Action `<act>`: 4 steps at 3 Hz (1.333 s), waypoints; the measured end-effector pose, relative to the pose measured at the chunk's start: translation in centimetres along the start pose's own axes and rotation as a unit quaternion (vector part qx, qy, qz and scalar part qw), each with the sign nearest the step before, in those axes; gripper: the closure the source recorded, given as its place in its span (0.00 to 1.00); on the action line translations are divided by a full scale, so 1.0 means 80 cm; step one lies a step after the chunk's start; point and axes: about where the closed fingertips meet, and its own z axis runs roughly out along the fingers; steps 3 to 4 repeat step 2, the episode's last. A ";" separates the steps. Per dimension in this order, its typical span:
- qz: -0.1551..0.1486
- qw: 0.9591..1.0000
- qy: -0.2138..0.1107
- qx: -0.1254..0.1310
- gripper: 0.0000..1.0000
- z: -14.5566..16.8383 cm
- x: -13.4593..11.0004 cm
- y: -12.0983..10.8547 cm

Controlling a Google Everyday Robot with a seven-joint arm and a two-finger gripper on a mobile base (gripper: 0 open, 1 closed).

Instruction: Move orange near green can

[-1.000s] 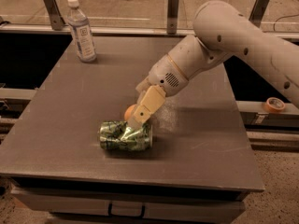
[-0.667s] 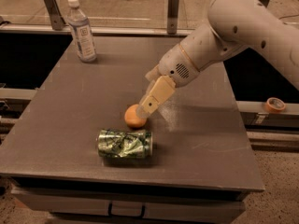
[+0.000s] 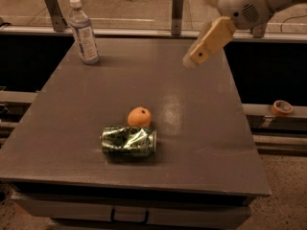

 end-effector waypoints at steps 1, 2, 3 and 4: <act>-0.088 0.991 -0.002 0.098 0.00 -0.086 -0.044 -0.050; -0.098 0.990 -0.007 0.105 0.00 -0.095 -0.055 -0.053; -0.098 0.990 -0.007 0.105 0.00 -0.095 -0.055 -0.053; -0.098 0.990 -0.007 0.105 0.00 -0.095 -0.055 -0.053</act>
Offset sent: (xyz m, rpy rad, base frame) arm 0.0067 -0.0298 0.0719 -0.0557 -0.2295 -0.0291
